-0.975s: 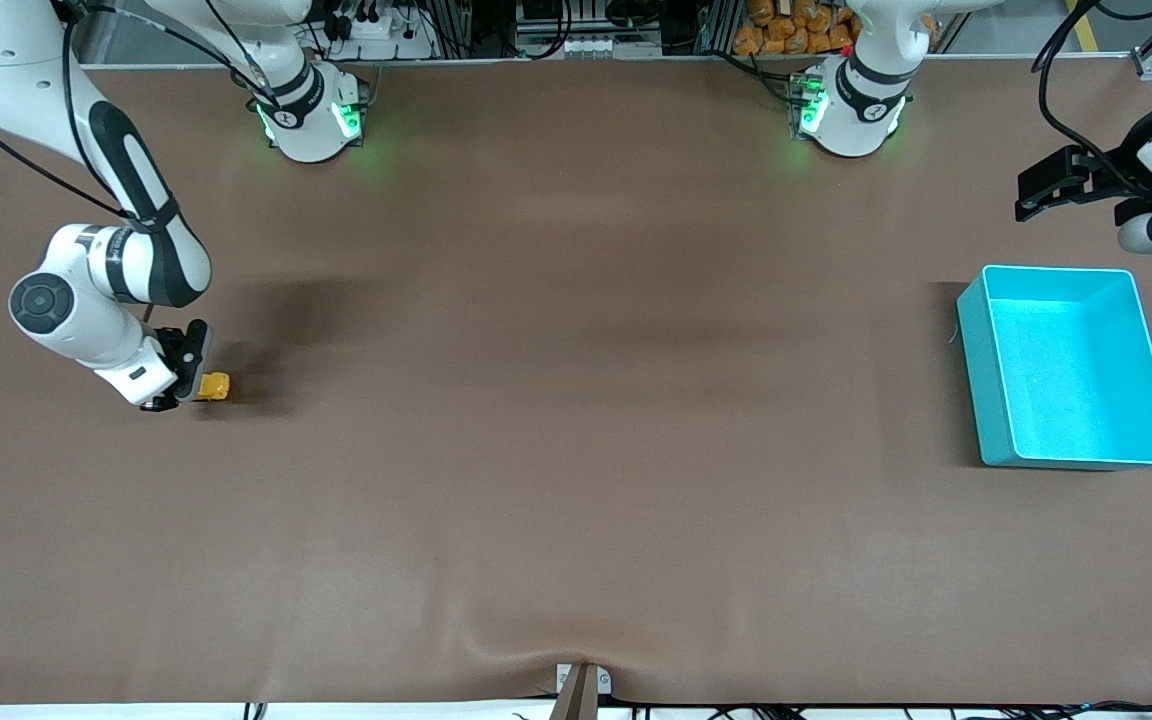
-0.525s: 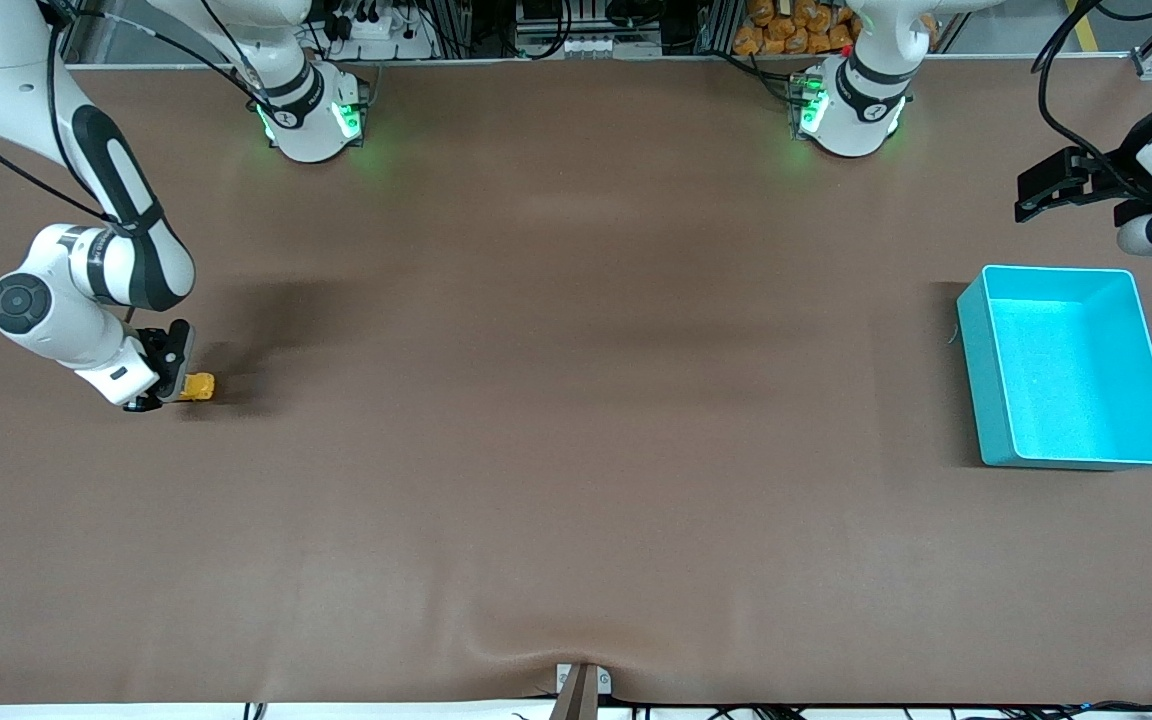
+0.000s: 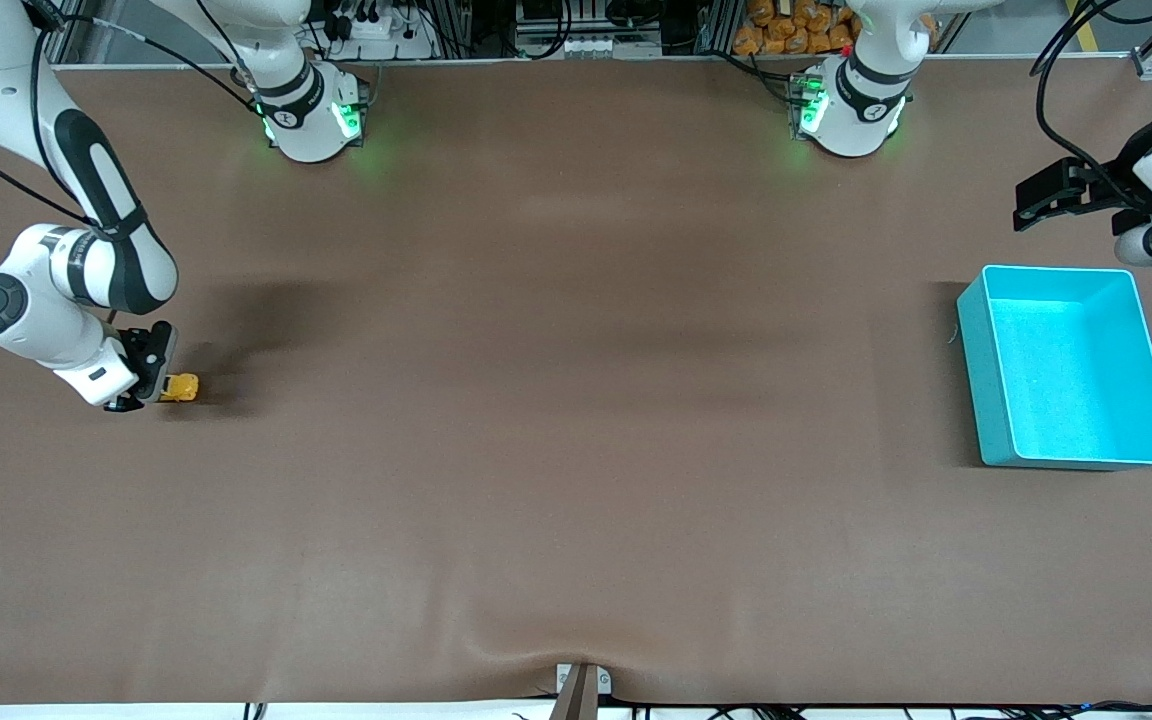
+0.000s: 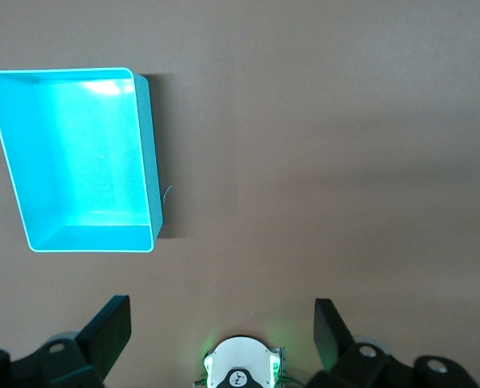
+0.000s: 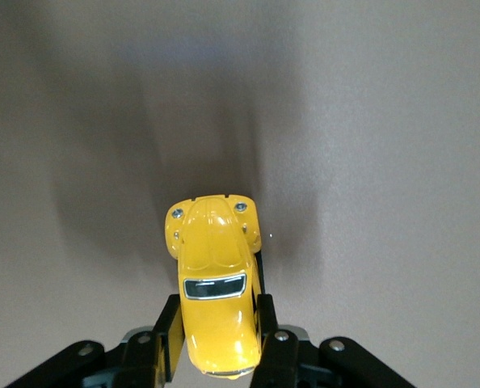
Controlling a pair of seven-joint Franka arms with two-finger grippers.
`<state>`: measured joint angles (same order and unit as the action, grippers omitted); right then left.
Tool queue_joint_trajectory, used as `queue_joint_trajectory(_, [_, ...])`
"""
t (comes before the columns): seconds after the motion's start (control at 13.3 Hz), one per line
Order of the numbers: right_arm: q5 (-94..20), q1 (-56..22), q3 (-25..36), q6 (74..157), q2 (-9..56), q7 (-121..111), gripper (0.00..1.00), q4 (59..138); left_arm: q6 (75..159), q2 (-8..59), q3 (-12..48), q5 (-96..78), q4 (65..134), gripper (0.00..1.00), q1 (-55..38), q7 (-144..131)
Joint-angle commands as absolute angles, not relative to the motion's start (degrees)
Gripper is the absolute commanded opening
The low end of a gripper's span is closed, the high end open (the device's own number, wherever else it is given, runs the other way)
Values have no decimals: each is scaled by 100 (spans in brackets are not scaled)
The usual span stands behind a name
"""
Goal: Wind and store yellow beetle car
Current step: 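Press the car down and drag it backward with the right gripper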
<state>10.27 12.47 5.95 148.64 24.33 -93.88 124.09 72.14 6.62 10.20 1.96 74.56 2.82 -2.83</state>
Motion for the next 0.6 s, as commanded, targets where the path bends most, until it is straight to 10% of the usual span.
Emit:
queue_joint_trajectory(0.0, [1099, 1468, 536, 15038, 3164, -9413, 36, 12252, 7277, 668, 1020, 351, 7453, 100, 246, -387])
queue_joint_trajectory(0.3, [1090, 1459, 527, 14986, 3164, -9404, 46, 12208, 7286, 694, 1020, 343, 7444, 100, 246, -387])
queue_joint_trajectory(0.53, [1081, 1450, 519, 14898, 3147, -9352, 76, 12094, 7321, 694, 1028, 343, 7444, 100, 237, -387])
